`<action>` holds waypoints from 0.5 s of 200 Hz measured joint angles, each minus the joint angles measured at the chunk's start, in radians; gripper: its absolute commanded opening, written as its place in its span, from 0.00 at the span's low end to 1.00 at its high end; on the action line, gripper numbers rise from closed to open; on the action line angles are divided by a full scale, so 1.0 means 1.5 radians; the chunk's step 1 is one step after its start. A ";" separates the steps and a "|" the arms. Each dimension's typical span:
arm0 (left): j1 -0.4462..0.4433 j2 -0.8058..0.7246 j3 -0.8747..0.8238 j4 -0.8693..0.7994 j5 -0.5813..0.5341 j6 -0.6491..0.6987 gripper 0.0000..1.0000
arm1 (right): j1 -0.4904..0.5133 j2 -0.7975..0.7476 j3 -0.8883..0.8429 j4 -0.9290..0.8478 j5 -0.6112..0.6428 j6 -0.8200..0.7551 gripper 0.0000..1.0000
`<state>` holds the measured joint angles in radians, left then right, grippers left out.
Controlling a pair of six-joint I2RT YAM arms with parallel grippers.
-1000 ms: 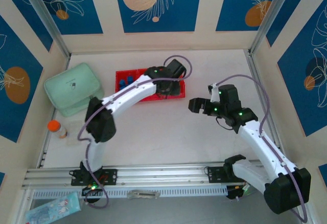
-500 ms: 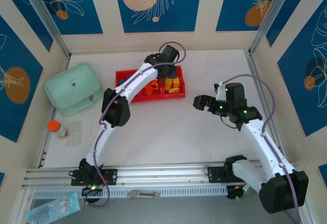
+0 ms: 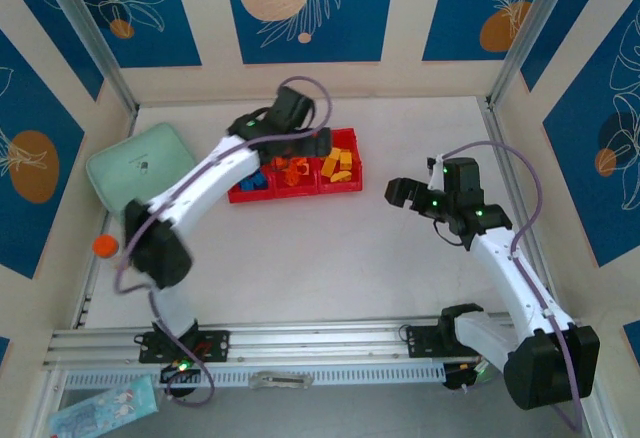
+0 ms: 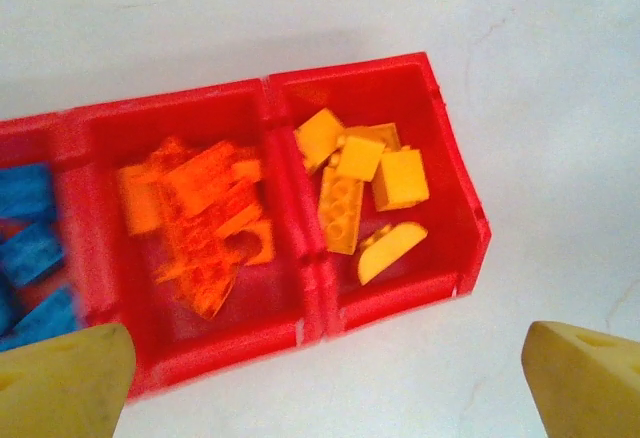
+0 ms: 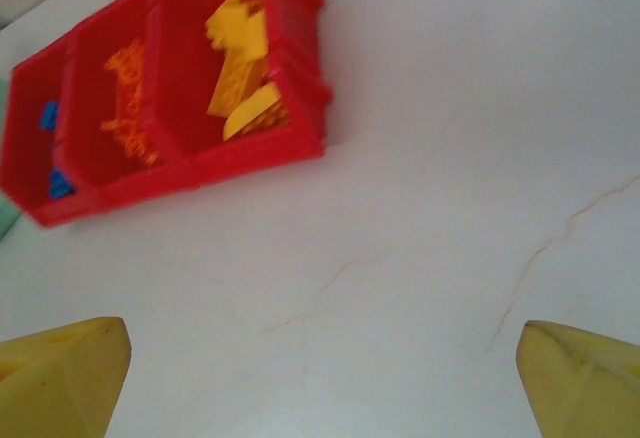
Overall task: Sort the legos into containers by color
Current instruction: Place the lego in the container, then reset both arms
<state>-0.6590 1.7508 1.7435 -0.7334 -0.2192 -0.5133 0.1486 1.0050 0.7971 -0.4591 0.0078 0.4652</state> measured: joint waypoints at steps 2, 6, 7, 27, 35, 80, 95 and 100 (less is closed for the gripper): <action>0.001 -0.020 -0.018 0.003 -0.004 0.000 0.99 | -0.001 0.000 -0.001 0.004 0.008 -0.002 0.99; 0.003 -0.056 -0.053 0.013 -0.012 0.000 0.99 | -0.002 0.000 -0.003 0.012 0.022 -0.004 0.99; 0.004 -0.068 -0.067 0.019 -0.015 0.000 0.99 | -0.003 0.000 -0.004 0.016 0.026 -0.005 0.99; 0.023 -0.237 -0.246 0.070 -0.061 -0.001 0.99 | -0.017 0.002 -0.036 0.073 0.094 -0.025 0.99; 0.044 -0.296 -0.311 0.081 -0.079 -0.001 0.99 | -0.028 0.005 -0.051 0.093 0.116 -0.031 0.99; 0.192 -0.507 -0.648 0.178 -0.207 0.043 0.99 | -0.075 0.081 -0.161 0.281 0.232 -0.057 0.99; 0.220 -0.530 -0.723 0.234 -0.229 0.073 0.99 | -0.075 0.126 -0.193 0.356 0.242 -0.073 0.99; 0.228 -0.529 -0.743 0.257 -0.236 0.087 0.99 | -0.075 0.145 -0.199 0.381 0.242 -0.079 0.99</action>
<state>-0.3168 0.9565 0.6285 -0.3481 -0.5735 -0.3820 0.0368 1.2232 0.4984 0.1120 0.3706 0.3470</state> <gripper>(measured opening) 0.994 0.992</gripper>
